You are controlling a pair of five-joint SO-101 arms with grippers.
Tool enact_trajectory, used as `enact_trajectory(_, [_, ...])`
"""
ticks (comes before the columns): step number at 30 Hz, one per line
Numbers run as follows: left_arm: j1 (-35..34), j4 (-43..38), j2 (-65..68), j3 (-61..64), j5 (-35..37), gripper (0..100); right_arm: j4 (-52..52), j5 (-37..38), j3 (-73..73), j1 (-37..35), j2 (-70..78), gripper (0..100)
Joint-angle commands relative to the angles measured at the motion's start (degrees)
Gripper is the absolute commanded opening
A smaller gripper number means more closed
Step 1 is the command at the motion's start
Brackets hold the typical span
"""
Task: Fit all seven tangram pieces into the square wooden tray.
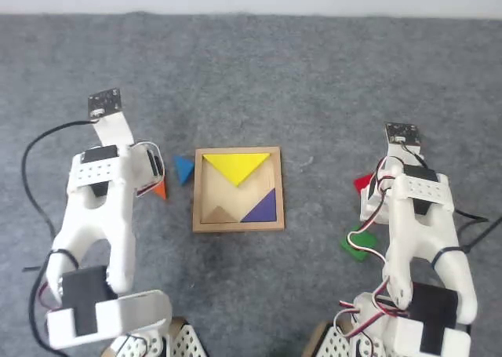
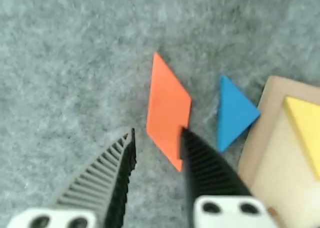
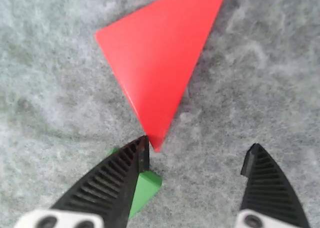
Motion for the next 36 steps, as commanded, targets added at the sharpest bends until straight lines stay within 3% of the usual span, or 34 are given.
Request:
enact_trajectory(1, [0.09, -1.58, 5.01, -6.11, -4.84, 19, -0.22, -0.09, -0.26, 0.57, -1.54, 30.7])
enact_trajectory(8, [0.0, 10.9, 21.27, -22.73, -7.03, 19, -0.22, -0.09, -0.26, 0.57, -1.54, 30.7])
enact_trajectory(11, [0.09, 13.89, 25.23, -27.38, -11.6, 19, -0.13, -0.09, -0.18, 0.75, -1.54, 30.7])
enact_trajectory(17, [0.09, 14.15, 25.85, -28.0, -14.95, 19, -0.22, -0.09, 0.09, 0.75, -1.63, 30.7])
enact_trajectory(25, [0.18, 14.59, 26.29, -27.82, -14.59, 5, -0.22, -0.09, 0.09, 0.75, -1.63, 30.7])
enact_trajectory(36, [0.97, 15.91, 25.93, -27.47, -14.51, 4, -0.22, -0.09, 0.09, 0.75, -1.63, 30.7])
